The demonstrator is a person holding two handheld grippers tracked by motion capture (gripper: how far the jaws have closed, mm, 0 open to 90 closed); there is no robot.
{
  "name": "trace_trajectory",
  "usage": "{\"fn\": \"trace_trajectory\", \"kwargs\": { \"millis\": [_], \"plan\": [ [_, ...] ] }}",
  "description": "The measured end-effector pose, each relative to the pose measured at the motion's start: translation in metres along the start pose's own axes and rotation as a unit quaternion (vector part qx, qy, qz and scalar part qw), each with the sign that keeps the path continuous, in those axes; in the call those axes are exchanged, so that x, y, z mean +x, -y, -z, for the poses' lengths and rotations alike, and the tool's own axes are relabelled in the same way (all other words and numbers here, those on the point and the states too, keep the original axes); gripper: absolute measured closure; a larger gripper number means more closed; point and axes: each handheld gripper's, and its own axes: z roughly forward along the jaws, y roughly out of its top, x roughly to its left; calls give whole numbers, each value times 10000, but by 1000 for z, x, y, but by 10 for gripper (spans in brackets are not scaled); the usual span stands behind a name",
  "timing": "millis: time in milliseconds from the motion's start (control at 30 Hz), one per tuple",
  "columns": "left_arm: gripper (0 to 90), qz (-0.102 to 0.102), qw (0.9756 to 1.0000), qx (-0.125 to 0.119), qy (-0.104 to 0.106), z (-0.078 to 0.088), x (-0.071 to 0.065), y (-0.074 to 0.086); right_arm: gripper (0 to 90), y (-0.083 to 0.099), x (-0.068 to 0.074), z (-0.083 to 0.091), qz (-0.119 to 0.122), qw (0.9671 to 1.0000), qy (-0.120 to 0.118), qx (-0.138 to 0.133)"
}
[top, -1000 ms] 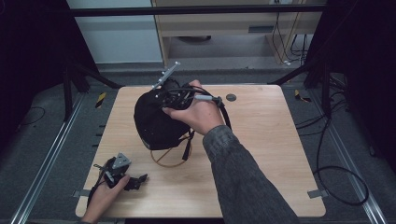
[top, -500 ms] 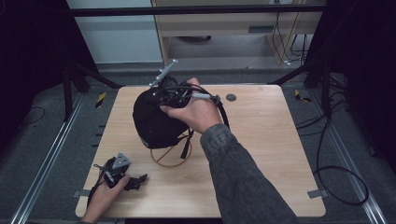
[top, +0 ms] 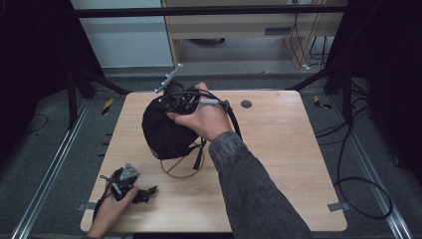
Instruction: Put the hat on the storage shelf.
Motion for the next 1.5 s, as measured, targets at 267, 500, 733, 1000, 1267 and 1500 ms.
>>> {"fn": "trace_trajectory", "kwargs": {
  "millis": [267, 500, 733, 1000, 1267, 1500],
  "plan": [
    [0, -6, 10000, -2, 1, 0, 0, 0, 689, 3, 0, -6, -62, 10000, 35, -28],
    [0, -4, 10000, -1, 3, 0, 0, 0, 687, 4, -2, 1, -113, 9998, -7, -164],
    [0, -2, 10000, -1, 3, 0, 0, 0, 684, 8, -2, 9, -189, 9994, -30, -289],
    [0, -3, 10000, -2, 4, 0, 0, 0, 685, 14, 0, 17, -200, 9990, -85, -382],
    [0, -3, 10000, -1, 3, 0, 0, 0, 686, 22, 5, 23, -164, 9989, -98, -439],
    [0, -4, 10000, -1, 4, 0, 0, 0, 685, 28, 8, 31, -157, 9985, -105, -514]
  ]
}}
